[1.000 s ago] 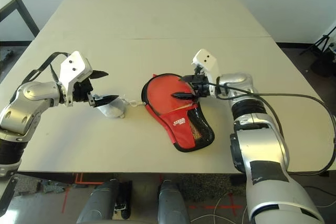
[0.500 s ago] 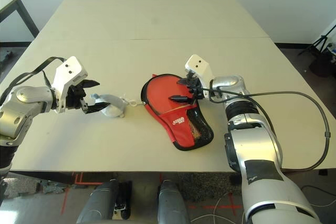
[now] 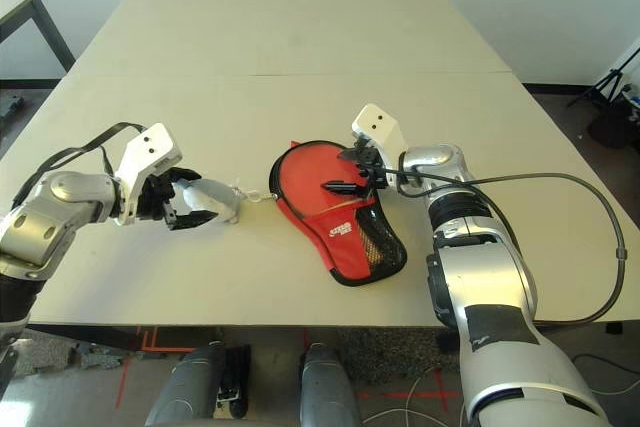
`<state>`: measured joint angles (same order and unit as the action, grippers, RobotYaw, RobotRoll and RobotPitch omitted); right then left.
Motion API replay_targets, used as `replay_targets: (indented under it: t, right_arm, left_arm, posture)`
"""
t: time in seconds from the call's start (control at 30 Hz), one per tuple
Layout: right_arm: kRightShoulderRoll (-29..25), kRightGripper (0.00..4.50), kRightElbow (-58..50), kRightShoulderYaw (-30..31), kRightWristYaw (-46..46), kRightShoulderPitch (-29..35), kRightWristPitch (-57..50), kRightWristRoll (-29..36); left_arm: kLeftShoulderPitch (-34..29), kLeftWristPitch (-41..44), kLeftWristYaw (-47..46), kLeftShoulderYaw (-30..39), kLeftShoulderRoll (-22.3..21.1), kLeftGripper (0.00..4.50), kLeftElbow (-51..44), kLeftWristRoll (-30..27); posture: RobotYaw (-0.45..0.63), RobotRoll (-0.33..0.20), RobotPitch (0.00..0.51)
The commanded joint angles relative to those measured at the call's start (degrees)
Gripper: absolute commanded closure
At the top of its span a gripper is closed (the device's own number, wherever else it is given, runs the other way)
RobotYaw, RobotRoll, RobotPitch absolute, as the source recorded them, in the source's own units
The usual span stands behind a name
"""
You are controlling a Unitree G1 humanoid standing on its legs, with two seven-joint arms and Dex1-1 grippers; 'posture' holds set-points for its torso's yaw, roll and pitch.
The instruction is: Store the ping-pong paddle in its case and zip it.
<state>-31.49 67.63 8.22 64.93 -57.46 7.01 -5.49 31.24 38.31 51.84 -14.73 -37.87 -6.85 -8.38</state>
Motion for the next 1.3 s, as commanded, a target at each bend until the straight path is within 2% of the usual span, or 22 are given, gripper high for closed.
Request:
replay_targets:
  t: [0.03,0.07,0.37,0.5,0.67,0.87,1.3]
  right_arm:
    - [-0.1,0.00,1.3,1.2,-1.4,2.5,-0.9,-2.2]
    - [-0.2,0.00,1.1,1.1,-1.4,2.6,-0.9,-2.2]
    - [-0.6,0.00,0.0,0.5,-1.6,4.0,-1.1,-1.9]
    - [-0.7,0.00,-0.9,0.4,-1.5,4.9,-1.2,-1.8]
    - [-0.8,0.00,-1.9,0.5,-1.3,5.9,-1.4,-1.7]
    - [-1.1,0.00,-3.0,0.7,-1.4,7.4,-1.7,-1.6]
    - [-1.7,0.00,-8.7,0.6,-1.5,12.2,-3.5,-0.2]
  left_arm:
    - [1.1,-0.2,0.4,-1.1,0.4,0.39,1.6,0.8]
    - [1.5,-0.2,0.6,-1.3,0.2,0.57,2.1,1.0]
    - [4.4,-0.9,4.0,-3.7,-2.3,3.42,5.6,3.6]
    - [6.4,-3.3,3.6,-4.1,-1.8,4.36,8.7,5.6]
    - [11.2,-7.4,-0.1,-4.1,0.9,4.39,15.9,9.3]
    - [19.4,-14.8,-5.6,-3.7,5.7,4.39,29.3,13.7]
    - [38.6,-34.3,-13.8,-3.3,16.2,4.39,67.1,19.8]
  posture:
    - [0.08,0.000,0.144]
    - [0.07,0.000,0.144]
    - [0.05,0.000,0.144]
    - [0.04,0.000,0.146]
    - [0.03,0.000,0.151]
    - [0.01,0.000,0.153]
    - [-0.07,0.000,0.158]
